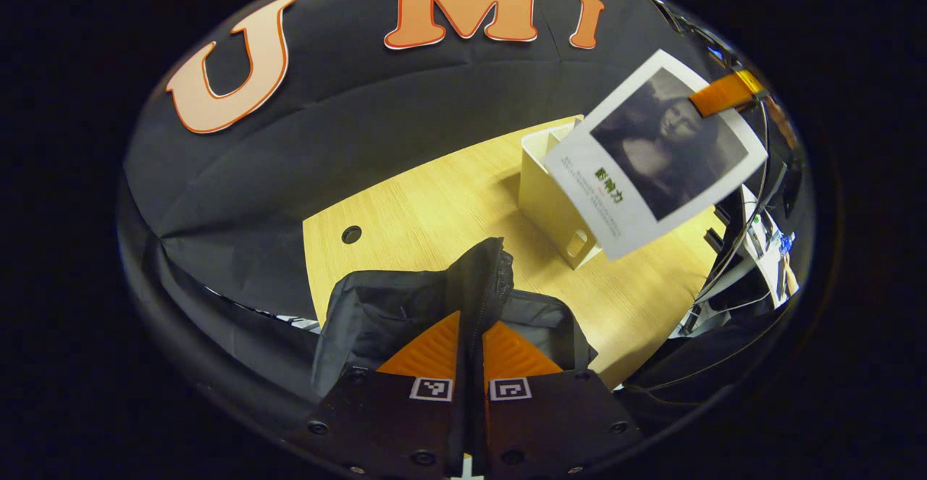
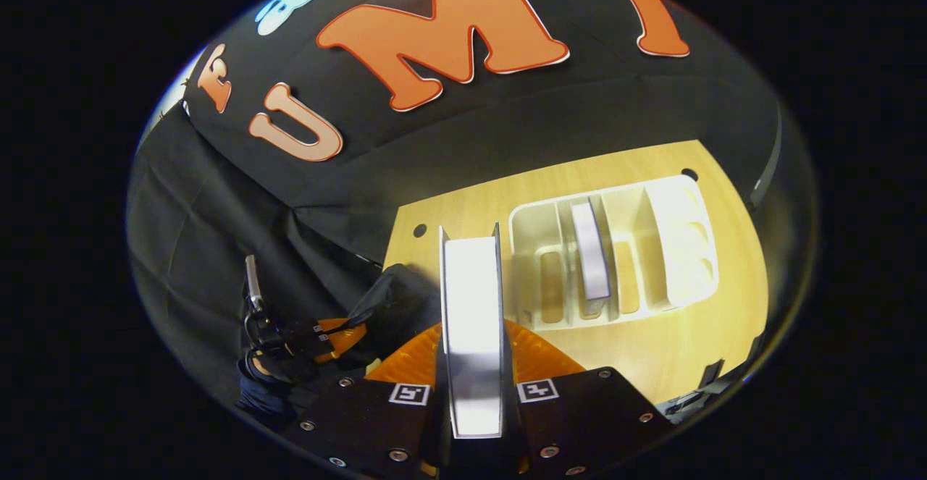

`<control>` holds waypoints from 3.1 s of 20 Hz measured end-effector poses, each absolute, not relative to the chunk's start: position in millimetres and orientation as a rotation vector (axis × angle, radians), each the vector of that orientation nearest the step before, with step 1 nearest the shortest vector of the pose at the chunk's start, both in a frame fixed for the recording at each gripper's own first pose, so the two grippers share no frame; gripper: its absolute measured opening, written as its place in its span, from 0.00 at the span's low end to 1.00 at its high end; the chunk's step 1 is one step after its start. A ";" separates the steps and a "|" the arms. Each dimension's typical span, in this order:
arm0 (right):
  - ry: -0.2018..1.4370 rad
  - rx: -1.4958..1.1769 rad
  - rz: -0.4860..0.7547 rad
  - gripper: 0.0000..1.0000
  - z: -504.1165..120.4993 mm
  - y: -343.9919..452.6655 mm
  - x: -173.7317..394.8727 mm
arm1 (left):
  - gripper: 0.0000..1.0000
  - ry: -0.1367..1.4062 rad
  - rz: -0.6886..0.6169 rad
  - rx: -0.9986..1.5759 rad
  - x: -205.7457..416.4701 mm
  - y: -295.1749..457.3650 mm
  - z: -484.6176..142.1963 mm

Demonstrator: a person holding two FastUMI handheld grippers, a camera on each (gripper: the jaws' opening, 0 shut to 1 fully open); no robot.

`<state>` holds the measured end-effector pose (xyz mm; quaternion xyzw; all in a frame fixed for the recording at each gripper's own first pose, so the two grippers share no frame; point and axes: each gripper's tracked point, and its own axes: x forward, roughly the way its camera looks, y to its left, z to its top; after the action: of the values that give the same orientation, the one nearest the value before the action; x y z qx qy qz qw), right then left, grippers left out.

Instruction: Open the schoolbag, grab two books from the bookshelf and put them into the schoolbag.

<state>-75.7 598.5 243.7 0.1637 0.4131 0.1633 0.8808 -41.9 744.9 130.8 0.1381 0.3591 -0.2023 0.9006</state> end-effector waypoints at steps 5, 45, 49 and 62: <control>0.924 0.463 0.374 0.29 190.5 626.0 -84.0 | 0.04 0.739 -0.405 0.248 -38.7 736.4 135.0; 1.096 0.310 0.441 0.91 37.6 680.5 -103.0 | 0.04 0.706 -0.334 0.018 -67.4 697.8 119.9; 1.053 0.167 0.401 0.97 76.6 616.4 -89.7 | 0.04 0.711 -0.312 0.037 -68.1 692.3 116.7; 1.075 -0.084 0.280 0.98 149.6 485.5 10.4 | 0.04 0.757 -0.190 0.013 -73.0 673.0 102.0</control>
<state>10.4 485.5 149.6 -0.0400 0.5103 0.1327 0.8488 -73.0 673.0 102.0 0.0063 0.3690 -0.0926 0.9248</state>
